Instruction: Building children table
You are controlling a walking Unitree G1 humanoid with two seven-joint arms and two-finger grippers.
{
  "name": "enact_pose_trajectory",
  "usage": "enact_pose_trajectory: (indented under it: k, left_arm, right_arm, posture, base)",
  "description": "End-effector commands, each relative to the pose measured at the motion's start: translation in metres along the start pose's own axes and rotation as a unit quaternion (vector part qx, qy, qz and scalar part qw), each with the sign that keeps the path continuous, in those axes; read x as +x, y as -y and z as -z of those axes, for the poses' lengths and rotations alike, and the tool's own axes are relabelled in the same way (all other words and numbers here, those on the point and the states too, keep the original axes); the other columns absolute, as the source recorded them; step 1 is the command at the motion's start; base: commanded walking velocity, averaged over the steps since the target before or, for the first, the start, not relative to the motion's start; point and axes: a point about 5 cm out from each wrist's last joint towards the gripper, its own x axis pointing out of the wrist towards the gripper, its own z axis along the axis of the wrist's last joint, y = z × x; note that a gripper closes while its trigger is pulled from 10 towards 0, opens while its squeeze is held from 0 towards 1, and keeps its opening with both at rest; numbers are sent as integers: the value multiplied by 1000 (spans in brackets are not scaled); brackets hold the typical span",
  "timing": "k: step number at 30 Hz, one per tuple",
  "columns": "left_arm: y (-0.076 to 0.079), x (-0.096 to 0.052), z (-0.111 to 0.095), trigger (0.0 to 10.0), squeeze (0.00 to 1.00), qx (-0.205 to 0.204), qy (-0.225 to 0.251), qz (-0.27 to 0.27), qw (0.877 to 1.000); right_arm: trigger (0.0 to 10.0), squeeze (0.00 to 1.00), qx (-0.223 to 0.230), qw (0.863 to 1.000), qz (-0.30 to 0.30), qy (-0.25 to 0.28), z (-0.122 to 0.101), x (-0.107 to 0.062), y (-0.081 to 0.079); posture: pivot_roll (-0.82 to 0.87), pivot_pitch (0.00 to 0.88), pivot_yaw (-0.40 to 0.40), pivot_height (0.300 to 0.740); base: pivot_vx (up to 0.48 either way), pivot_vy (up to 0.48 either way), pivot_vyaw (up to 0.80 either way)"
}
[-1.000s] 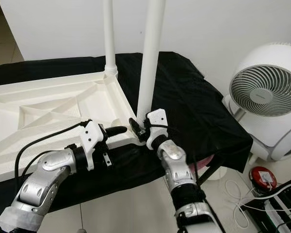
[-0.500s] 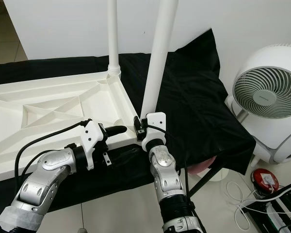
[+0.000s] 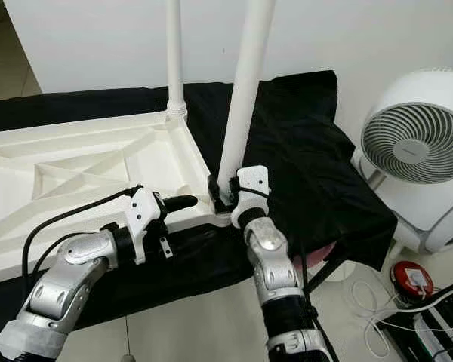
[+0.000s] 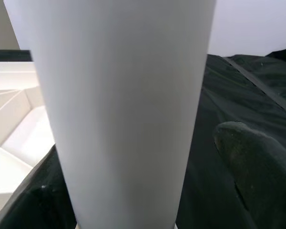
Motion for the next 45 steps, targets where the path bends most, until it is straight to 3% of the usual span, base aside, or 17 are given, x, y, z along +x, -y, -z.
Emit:
enact_pose_trajectory:
  k: [1,2,3,4,5,7,18,19,25,36,38,39,41,42,45]
  left_arm:
    - [-2,0,2,10000,0,-3,-1,-19,1000]
    - [-2,0,2,10000,0,-3,-1,-19,1000]
    - [-3,0,2,10000,0,-1,-2,-21,1000]
    - [-3,0,2,10000,0,-1,-2,-22,1000]
    - [-3,0,2,10000,0,-1,-2,-22,1000]
    - [-2,3,5,10000,0,0,-4,-25,1000]
    - [-5,8,21,10000,0,-5,-16,-62,998]
    - [-7,8,27,10000,0,-24,-16,-74,997]
    - [-10,9,35,10000,0,-54,-15,-89,994]
    - [-19,7,31,10000,0,-48,-6,-105,993]
    - [-21,6,28,10000,0,-39,-2,-109,993]
    - [-23,5,28,10000,0,-36,-1,-113,993]
    - [-25,5,27,10000,0,-33,0,-117,993]
    - [-27,5,27,10000,0,-32,0,-119,992]
    - [-28,5,28,10000,0,-33,1,-120,992]
  right_arm:
    - [10000,1000,3,1000,-16,-14,3,0,3]
    - [10000,1000,3,1000,-16,-14,3,0,3]
    - [10000,0,-5,997,-71,-21,5,1,4]
    - [10000,0,-15,992,-122,-24,6,2,5]
    - [10000,0,-15,992,-122,-24,6,2,5]
    - [10000,0,-32,979,-199,-32,8,3,8]
    - [10000,0,-47,962,-265,-51,14,13,13]
    - [0,0,-41,961,-266,-59,16,15,17]
    - [0,0,-17,963,-262,-61,18,15,22]
    - [0,0,12,977,-209,-50,25,12,25]
    - [0,0,10,987,-149,-60,33,9,22]
    - [667,0,11,991,-123,-60,36,8,20]
    - [667,0,21,994,-91,-60,38,7,18]
    - [0,0,40,996,-50,-61,40,7,14]
    - [627,0,54,996,-31,-61,41,6,11]
  posture:
    - [15,0,-70,740]
    - [15,0,-70,740]
    - [15,0,-70,740]
    - [12,0,-66,740]
    - [12,0,-66,740]
    - [12,0,-66,740]
    - [19,0,-61,740]
    - [22,0,-63,740]
    - [9,0,-70,740]
    - [4,0,-58,740]
    - [13,0,-57,740]
    - [13,0,-57,740]
    - [11,0,-57,740]
    - [6,0,-53,740]
    - [6,0,-53,740]
  base:
    - [0,0,0]
    - [0,0,0]
    - [0,0,0]
    - [0,0,0]
    - [0,0,0]
    - [0,0,0]
    - [0,0,0]
    - [0,0,0]
    - [0,0,0]
    - [0,0,0]
    - [0,0,0]
    - [0,0,0]
    - [0,0,0]
    - [0,0,0]
    - [0,0,0]
